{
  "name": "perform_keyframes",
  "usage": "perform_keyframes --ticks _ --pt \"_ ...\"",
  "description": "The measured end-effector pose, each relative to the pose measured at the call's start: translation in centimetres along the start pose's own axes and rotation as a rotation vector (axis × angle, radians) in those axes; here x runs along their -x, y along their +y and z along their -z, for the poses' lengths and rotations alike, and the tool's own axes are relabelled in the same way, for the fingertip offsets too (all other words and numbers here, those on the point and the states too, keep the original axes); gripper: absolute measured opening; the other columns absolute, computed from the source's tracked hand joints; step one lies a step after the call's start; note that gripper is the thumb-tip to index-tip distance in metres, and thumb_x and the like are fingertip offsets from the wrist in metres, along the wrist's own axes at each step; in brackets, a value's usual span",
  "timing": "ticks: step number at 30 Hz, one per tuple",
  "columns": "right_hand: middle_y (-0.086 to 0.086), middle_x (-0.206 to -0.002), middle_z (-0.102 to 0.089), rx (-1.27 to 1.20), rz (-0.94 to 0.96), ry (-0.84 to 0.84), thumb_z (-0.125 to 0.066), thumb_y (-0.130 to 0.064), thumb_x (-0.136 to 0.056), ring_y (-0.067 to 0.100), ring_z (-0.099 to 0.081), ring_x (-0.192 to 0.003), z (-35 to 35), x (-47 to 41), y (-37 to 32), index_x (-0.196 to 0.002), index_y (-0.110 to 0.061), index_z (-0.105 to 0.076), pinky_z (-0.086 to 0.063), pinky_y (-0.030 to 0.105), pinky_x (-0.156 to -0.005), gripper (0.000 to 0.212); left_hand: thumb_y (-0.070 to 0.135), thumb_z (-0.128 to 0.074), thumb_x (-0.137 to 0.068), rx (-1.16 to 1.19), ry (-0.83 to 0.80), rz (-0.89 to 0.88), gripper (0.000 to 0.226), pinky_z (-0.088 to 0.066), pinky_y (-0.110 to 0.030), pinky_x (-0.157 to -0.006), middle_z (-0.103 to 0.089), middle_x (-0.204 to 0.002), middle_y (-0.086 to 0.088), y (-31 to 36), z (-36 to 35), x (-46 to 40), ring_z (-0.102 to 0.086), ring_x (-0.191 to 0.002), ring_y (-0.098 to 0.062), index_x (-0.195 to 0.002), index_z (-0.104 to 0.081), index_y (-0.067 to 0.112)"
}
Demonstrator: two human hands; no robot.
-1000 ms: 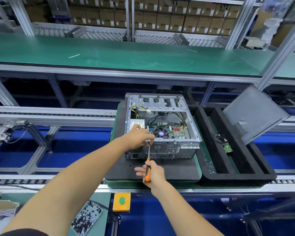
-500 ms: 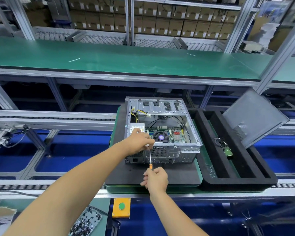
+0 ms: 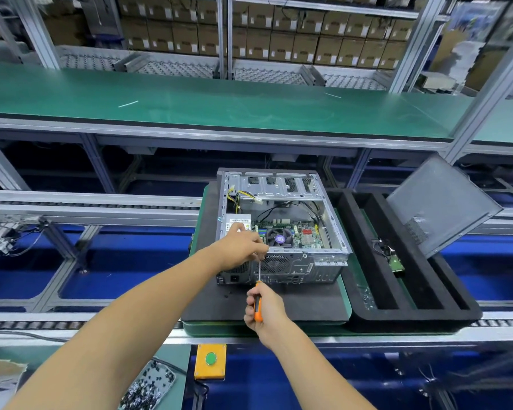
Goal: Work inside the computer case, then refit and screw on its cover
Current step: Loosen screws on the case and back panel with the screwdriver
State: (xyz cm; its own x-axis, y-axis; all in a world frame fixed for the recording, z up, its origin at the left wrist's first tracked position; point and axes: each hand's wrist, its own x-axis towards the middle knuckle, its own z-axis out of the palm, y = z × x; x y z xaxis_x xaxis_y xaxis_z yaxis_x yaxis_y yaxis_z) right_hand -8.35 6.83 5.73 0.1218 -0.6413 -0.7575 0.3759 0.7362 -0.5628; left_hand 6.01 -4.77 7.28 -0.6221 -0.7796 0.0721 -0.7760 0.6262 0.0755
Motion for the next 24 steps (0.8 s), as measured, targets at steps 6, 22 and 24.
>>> perform_keyframes --ticks 6,22,24 --pt "0.004 -0.078 -0.06 0.449 0.419 0.269 -0.059 -0.016 -0.093 0.018 -0.052 -0.05 -0.2 0.5 1.9 -0.094 -0.014 -0.043 -0.041 0.03 -0.047 0.016 0.003 -0.06 -0.091 -0.034 -0.045 0.008 0.024 -0.02 -0.038 -0.102 -0.062 -0.112 0.009 0.1 0.1 -0.4 -0.052 -0.1 -0.019 -0.096 -0.063 0.027" --pt "0.003 -0.061 -0.053 0.077 0.094 -0.007 -0.056 -0.008 -0.094 0.013 -0.036 -0.038 3.1 -0.9 -0.1 -0.079 -0.014 -0.05 -0.021 0.019 -0.035 0.018 0.014 -0.065 -0.096 0.066 -0.033 0.058 0.018 -0.02 -0.038 -0.105 -0.06 -0.117 0.01 0.2 -0.1 -0.3 -0.054 -0.106 -0.011 -0.101 -0.069 0.031" --pt "0.003 -0.066 -0.063 0.378 0.275 0.213 -0.059 -0.02 -0.097 0.016 -0.05 -0.042 2.5 -0.3 0.2 -0.078 -0.011 -0.054 -0.03 0.023 -0.041 0.021 0.014 -0.065 -0.095 0.057 -0.044 0.053 0.018 -0.021 -0.039 -0.105 -0.061 -0.117 0.011 0.1 0.0 -0.3 -0.053 -0.106 -0.011 -0.1 -0.069 0.03"
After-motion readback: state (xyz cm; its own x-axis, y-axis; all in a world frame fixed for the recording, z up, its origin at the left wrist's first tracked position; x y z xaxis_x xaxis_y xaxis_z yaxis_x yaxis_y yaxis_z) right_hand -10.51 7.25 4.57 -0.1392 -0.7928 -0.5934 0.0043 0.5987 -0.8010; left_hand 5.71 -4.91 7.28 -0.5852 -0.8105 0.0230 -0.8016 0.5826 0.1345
